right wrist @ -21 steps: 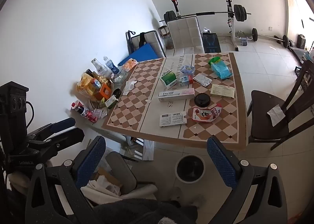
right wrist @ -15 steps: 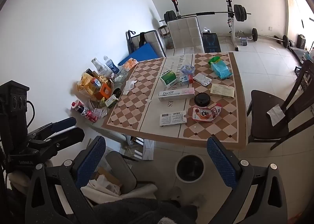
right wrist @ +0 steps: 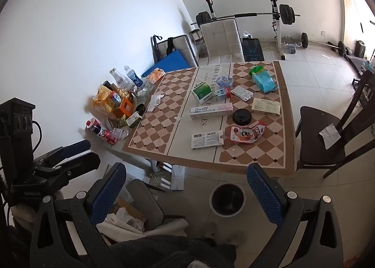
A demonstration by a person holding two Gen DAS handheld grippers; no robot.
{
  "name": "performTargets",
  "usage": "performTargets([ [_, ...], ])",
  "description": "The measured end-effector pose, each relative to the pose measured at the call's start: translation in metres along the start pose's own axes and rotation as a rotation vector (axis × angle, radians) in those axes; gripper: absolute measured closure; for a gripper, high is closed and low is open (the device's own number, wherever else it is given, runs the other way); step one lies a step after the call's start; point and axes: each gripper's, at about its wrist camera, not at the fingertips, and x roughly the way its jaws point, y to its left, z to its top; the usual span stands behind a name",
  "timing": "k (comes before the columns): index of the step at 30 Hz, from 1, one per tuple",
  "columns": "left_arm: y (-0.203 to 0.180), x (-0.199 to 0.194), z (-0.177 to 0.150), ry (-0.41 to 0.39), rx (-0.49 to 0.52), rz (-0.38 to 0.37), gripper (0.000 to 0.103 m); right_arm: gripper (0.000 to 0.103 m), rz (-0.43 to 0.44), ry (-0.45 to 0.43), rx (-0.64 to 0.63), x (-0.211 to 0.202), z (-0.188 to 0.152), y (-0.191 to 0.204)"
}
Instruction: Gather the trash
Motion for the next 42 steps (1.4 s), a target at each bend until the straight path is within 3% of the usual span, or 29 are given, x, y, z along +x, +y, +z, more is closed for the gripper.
performTargets([
  [42, 0.001, -0.005, -0.003, -0.006, 0.004, -0.003, 0.0, 0.0, -0.002, 0.001, -0.005, -0.002, -0.001, 0.003],
])
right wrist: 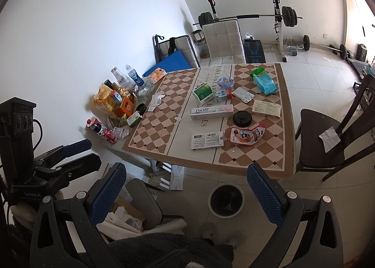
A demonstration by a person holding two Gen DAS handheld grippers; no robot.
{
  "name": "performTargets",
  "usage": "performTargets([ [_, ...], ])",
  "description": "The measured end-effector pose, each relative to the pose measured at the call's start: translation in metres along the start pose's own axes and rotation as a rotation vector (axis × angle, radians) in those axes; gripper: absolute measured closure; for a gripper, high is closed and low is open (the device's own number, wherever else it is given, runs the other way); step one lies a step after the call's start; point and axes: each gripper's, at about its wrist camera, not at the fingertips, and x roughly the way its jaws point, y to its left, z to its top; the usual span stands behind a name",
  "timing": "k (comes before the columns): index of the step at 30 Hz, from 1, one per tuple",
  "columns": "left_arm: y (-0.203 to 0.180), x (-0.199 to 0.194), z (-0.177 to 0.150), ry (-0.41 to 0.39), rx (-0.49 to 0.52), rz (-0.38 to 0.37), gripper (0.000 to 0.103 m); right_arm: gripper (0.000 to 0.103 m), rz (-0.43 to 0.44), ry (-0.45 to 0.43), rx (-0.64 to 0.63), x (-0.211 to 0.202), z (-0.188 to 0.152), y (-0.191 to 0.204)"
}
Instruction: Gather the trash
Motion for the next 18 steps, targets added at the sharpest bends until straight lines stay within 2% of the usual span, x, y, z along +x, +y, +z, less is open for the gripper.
performTargets([
  [18, -0.0023, -0.0001, 0.0004, 0.002, 0.001, -0.002, 0.0, 0.0, -0.002, 0.0, -0.001, 0.0002, -0.0013, 0.0028],
])
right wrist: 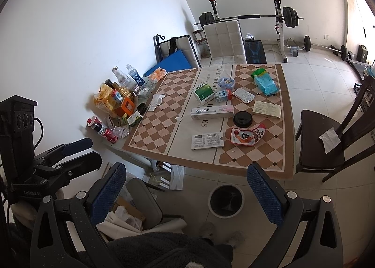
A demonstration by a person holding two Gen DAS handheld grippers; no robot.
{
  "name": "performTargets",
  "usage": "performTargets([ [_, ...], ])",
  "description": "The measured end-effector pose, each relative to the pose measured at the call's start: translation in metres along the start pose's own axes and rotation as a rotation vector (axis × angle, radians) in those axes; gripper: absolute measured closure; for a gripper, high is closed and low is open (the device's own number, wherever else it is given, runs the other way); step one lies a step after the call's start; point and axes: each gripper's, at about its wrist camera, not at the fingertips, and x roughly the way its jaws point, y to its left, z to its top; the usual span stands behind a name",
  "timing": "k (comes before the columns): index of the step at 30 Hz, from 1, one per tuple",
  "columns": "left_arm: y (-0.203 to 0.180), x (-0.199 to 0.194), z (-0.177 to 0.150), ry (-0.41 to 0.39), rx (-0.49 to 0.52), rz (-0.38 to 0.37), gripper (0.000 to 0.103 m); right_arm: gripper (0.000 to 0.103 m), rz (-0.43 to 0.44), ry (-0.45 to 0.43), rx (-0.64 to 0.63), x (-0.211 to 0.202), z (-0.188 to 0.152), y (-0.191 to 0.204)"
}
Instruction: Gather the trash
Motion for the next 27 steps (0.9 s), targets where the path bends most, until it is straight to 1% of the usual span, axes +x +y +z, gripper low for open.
performTargets([
  [11, -0.002, 0.001, 0.0, 0.002, 0.001, 0.007, 0.0, 0.0, -0.002, -0.002, 0.007, 0.003, -0.002, -0.004],
  [13, -0.002, 0.006, 0.001, -0.001, 0.008, 0.041, 0.0, 0.0, -0.009, -0.006, 0.023, 0.005, -0.004, -0.002],
  [15, -0.006, 0.016, 0.004, 0.003, 0.031, 0.111, 0.0, 0.0, -0.024, -0.004, 0.047, 0.009, -0.005, -0.007],
  [16, -0.005, 0.024, 0.005, 0.009, 0.047, 0.143, 0.0, 0.0, -0.031, -0.001, 0.053, 0.011, 0.004, -0.004],
  [19, 0.003, 0.054, 0.011, 0.048, 0.096, 0.233, 0.0, 0.0, -0.092, 0.002, 0.101, 0.022, 0.006, -0.015],
  [21, 0.02, 0.079, 0.011, 0.081, 0.125, 0.277, 0.0, 0.0, -0.135, 0.013, 0.143, 0.035, 0.006, -0.026],
  [24, 0.042, 0.126, 0.011, 0.148, 0.179, 0.339, 0.0, 0.0, -0.222, 0.042, 0.204, 0.066, 0.008, -0.052],
  [27, 0.06, 0.181, 0.01, 0.246, 0.241, 0.388, 0.0, 0.0, -0.277, 0.092, 0.275, 0.11, 0.006, -0.084],
])
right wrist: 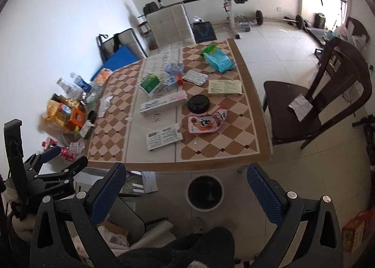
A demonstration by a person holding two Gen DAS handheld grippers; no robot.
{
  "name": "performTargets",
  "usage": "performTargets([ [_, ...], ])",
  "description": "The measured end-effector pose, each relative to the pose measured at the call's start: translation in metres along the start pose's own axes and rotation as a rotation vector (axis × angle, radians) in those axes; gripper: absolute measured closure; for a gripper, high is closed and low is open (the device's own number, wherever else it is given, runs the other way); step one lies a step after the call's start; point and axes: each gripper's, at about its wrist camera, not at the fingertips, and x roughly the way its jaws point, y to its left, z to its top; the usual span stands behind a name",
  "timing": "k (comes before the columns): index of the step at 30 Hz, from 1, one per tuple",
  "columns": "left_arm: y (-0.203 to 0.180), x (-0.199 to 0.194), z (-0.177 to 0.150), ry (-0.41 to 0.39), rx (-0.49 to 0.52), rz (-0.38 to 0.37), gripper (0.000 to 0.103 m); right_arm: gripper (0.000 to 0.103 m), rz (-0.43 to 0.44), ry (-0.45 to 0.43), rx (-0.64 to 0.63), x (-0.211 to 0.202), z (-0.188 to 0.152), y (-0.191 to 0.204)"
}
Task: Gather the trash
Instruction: 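Grasp the white leaflet with the left tool while the right tool grasps the red snack wrapper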
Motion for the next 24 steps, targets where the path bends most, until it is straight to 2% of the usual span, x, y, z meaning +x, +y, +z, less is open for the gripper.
performTargets([
  [5, -0.009, 0.089, 0.013, 0.149, 0.151, 0.051, 0.0, 0.0, -0.094, 0.128, 0.098, 0.106, 0.021, -0.036],
  [7, -0.016, 0.121, 0.021, 0.202, 0.222, 0.056, 0.0, 0.0, -0.131, 0.182, 0.106, 0.15, 0.031, -0.047],
  [12, -0.039, 0.196, 0.036, 0.309, 0.449, 0.128, 0.0, 0.0, -0.18, 0.328, 0.083, 0.247, 0.057, -0.067],
  [17, -0.059, 0.251, 0.041, 0.412, 0.656, 0.124, 0.0, 0.0, -0.188, 0.426, 0.044, 0.32, 0.084, -0.076],
  [24, -0.074, 0.286, 0.048, 0.532, 0.754, 0.033, 0.0, 0.0, -0.184, 0.494, -0.001, 0.376, 0.111, -0.082],
])
